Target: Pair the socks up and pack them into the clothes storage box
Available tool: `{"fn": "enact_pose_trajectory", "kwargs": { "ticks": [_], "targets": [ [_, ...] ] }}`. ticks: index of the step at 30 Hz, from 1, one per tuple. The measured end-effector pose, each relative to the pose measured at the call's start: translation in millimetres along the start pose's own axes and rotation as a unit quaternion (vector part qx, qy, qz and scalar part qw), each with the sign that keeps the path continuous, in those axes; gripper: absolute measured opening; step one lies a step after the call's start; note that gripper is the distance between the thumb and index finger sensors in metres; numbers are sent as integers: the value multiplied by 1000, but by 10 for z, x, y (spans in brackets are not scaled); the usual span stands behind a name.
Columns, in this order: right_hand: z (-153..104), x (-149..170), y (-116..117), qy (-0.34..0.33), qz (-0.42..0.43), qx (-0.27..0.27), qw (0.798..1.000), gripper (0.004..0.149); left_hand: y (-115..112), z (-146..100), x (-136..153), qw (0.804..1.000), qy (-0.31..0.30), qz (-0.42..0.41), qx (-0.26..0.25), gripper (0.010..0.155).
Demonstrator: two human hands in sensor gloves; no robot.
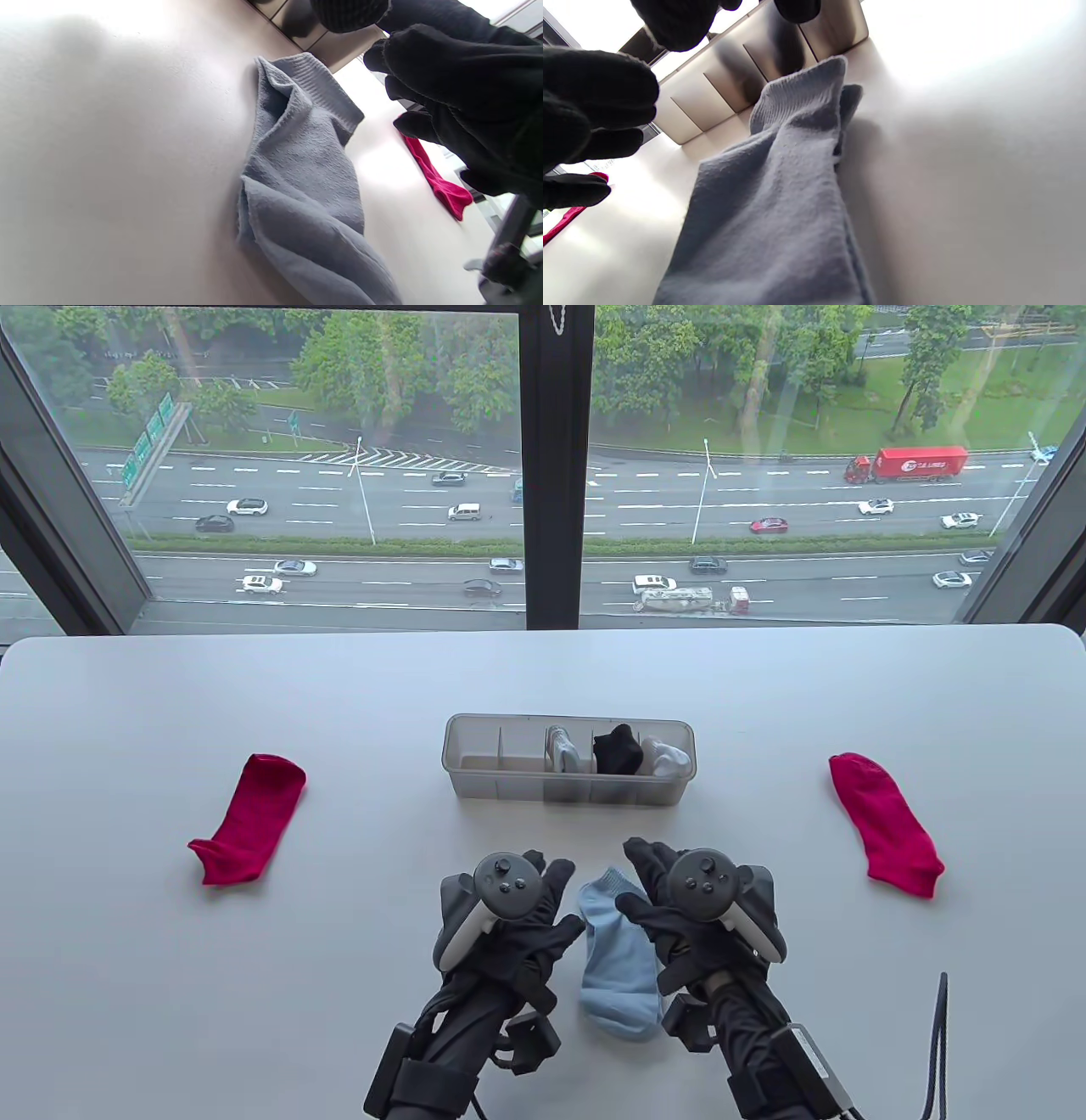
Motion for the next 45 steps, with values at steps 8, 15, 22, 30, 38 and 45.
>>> {"fn": "enact_pose_trajectory", "kwargs": {
  "ticks": [8, 15, 22, 30, 38, 45],
  "targets": [
    [-223, -111, 96, -52, -86, -177, 979, 60, -477, 136, -39, 982, 35, 53, 177, 54],
    [-243, -18, 563, -4, -129, -328, 936, 83, -507, 146, 44, 976, 77, 90, 184, 57],
    [-91, 150, 523, 40, -70, -200, 977, 40, -555, 153, 122, 968, 90, 106, 210, 74],
    [-113, 254, 510, 31, 34, -248, 968, 51, -375, 205, 19, 989, 64, 115, 66, 40],
    [-155, 191, 545, 4, 1, -253, 967, 63, -374, 178, 69, 991, 61, 77, 88, 44],
    [-154, 219, 517, 8, 51, -240, 969, 43, -401, 166, 9, 993, 38, 65, 86, 42]
  ]
}}
Point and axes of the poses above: the tracker on the back of each hand, its own x axis roughly to the little-finger side, its own z axis roughly from the wrist to the fingertips, y = z × x, the point moved 4 cm from there along z, roughly from the wrist to the fingertips, and after that the axes turned 2 degrees about x, right-handed, at the moved point
